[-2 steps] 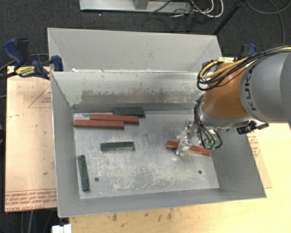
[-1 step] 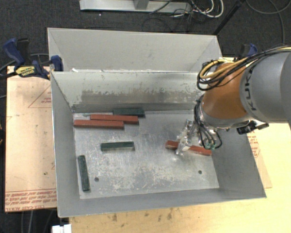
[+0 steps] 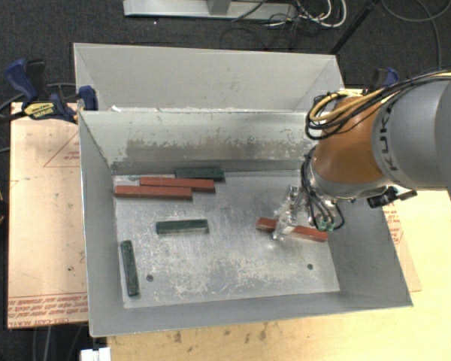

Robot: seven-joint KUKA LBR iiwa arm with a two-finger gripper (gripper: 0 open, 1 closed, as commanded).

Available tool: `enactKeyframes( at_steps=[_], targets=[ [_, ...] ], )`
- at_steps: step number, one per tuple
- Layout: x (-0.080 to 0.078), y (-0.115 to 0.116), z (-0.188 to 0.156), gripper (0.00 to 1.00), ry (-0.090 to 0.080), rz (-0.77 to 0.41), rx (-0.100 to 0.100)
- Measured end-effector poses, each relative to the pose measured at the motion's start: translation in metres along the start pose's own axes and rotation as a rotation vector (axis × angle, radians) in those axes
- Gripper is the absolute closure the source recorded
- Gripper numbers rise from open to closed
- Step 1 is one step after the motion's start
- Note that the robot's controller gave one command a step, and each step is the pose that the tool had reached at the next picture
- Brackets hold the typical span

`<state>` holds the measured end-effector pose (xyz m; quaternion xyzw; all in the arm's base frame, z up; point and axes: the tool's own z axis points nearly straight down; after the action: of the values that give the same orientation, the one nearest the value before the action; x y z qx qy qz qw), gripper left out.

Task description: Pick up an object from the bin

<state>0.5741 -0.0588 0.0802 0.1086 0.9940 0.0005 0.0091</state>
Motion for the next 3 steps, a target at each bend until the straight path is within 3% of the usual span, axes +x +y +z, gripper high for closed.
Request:
enactKeyframes(
  at_steps=[3],
  targets=[
    [0.002,0.000,-0.015,1.00,0.019,-0.001,0.002]
  ],
)
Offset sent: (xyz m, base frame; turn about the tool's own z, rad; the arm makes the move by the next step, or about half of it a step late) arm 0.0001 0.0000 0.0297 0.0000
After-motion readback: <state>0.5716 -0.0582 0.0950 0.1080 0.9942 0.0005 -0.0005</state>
